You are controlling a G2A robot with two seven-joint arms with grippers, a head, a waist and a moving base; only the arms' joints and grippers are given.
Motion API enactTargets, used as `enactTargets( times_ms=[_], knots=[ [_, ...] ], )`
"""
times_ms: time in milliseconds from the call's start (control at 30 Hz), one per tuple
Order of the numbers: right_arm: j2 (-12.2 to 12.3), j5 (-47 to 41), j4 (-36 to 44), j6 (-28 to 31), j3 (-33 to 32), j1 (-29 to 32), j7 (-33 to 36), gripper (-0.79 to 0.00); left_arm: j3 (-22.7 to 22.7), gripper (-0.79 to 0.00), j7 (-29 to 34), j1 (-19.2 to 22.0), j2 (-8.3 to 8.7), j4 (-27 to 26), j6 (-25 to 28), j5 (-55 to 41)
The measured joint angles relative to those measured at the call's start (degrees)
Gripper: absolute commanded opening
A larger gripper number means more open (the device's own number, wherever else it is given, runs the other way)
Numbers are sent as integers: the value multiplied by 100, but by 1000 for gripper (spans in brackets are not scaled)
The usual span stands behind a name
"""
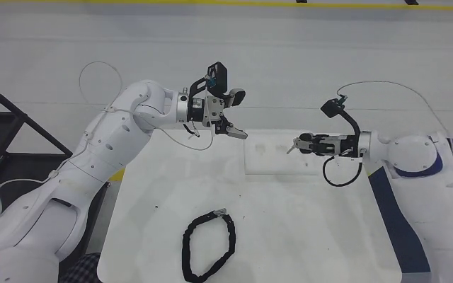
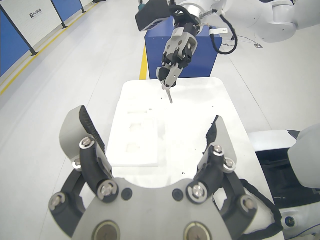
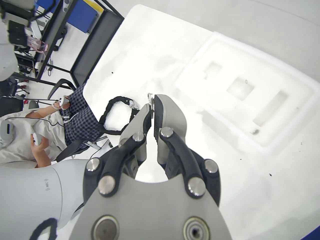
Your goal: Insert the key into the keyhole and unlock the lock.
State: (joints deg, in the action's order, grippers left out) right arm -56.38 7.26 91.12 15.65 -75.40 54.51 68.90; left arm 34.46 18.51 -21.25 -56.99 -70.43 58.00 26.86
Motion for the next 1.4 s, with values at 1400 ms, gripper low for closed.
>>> enactTargets(
  times_ms=[1400],
  knots=[
    [111, -644, 662, -456, -916, 999, -891, -785, -1274, 0, -499, -856, 185, -155, 0, 1075]
  ],
)
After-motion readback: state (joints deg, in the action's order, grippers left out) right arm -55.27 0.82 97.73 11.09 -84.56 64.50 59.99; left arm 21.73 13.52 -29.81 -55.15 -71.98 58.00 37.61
